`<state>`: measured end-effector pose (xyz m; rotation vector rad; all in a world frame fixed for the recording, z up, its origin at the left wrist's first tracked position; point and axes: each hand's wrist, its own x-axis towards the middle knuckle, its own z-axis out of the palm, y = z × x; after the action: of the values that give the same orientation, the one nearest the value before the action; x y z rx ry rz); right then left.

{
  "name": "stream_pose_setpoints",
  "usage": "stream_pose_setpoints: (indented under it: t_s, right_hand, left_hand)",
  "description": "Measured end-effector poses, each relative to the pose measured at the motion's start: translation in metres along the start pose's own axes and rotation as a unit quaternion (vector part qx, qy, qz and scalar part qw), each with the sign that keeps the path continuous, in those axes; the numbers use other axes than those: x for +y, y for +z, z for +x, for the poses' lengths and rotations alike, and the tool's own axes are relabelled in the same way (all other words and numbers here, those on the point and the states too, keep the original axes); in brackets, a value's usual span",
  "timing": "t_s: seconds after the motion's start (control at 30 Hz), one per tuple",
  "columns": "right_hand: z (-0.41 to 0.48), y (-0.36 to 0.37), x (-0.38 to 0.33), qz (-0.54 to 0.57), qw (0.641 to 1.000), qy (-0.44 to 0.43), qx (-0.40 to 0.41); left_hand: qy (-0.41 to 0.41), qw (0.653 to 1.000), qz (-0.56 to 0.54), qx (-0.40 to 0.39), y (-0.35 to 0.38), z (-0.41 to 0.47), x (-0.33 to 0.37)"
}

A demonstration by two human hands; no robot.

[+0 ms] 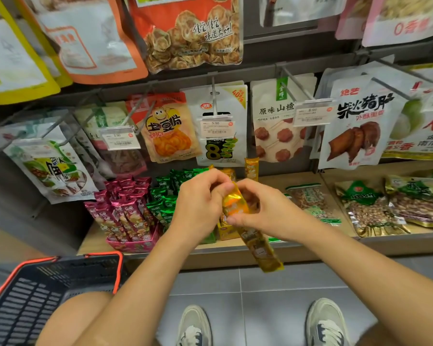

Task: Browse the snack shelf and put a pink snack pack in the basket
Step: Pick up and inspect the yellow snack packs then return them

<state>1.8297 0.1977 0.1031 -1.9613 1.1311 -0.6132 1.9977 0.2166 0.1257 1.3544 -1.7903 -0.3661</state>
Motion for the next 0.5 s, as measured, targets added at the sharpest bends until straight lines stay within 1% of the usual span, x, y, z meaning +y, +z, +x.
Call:
stream_pose_setpoints:
  t_s: [0.1,0.13,0.2,0.27,0.37,0.47,0.5]
  right_hand:
    - [-0.005,0.003,0.012,0.018,0.993,0.044,-0.108]
    - [-0.007,0.005,0.015,0.024,0.988,0.062,-0.138]
    - [-0.011,0.006,0.021,0.023,0.982,0.081,-0.170]
    - [-0.015,0.006,0.023,0.051,0.979,0.094,-0.171]
    - [-0.018,0.003,0.022,0.108,0.982,0.095,-0.123]
    - [-0.023,0.004,0.019,0.117,0.986,0.071,-0.100]
    - [-0.026,0.005,0.019,0.120,0.986,0.070,-0.092]
  left_hand:
    - [0.008,0.999,0.016,0.040,-0.009,0.004,-0.008]
    - [-0.003,0.999,0.026,0.046,-0.012,0.005,-0.013]
    - [-0.042,0.996,0.047,0.062,-0.019,0.007,-0.025]
    - [-0.091,0.990,0.063,0.084,-0.029,0.009,-0.038]
    - [-0.152,0.980,0.091,0.094,-0.038,0.007,-0.052]
    - [-0.173,0.977,0.099,0.076,-0.039,0.004,-0.059]
    - [-0.181,0.978,0.084,0.064,-0.038,0.004,-0.061]
